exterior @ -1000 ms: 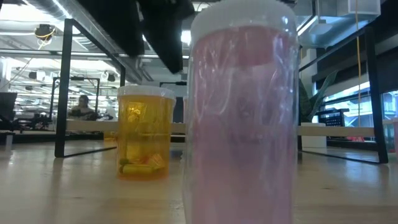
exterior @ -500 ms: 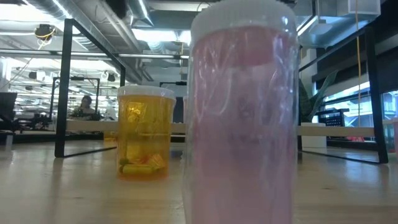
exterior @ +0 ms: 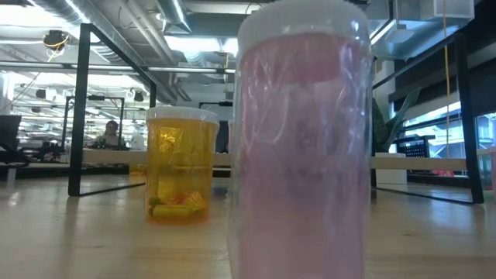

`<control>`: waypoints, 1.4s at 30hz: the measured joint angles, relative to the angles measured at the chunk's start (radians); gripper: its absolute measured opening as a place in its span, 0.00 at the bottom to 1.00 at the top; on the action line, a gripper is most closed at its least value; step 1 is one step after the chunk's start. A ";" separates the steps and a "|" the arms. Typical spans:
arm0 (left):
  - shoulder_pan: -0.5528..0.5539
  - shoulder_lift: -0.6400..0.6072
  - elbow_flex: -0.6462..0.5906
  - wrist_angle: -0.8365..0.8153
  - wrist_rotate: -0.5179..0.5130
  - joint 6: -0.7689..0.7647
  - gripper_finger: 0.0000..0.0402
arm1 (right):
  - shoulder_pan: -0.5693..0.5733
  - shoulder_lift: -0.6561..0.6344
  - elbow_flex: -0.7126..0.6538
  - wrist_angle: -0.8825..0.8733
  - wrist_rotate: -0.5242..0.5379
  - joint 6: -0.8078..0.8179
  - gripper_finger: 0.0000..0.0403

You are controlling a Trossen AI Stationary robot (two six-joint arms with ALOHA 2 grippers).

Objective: Pick and place medicine bottles onto shelf by color
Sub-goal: Put the bottom orange pill bottle on the shelf

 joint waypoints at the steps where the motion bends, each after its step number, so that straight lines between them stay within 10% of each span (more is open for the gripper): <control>1: -0.017 0.000 0.000 0.000 -0.012 -0.020 0.77 | -0.001 0.000 -0.014 0.002 -0.007 -0.013 0.60; 16: -0.130 0.000 0.000 -0.016 -0.076 -0.153 0.78 | -0.133 0.002 -0.435 0.404 -0.038 -0.044 0.60; 29: -0.130 0.000 0.000 -0.015 -0.076 -0.155 0.78 | -0.266 0.002 -0.599 0.642 -0.446 -0.042 0.60; 42: -0.130 0.000 0.000 -0.014 -0.075 -0.155 0.77 | -0.276 0.024 -0.603 0.661 -0.361 -0.299 0.60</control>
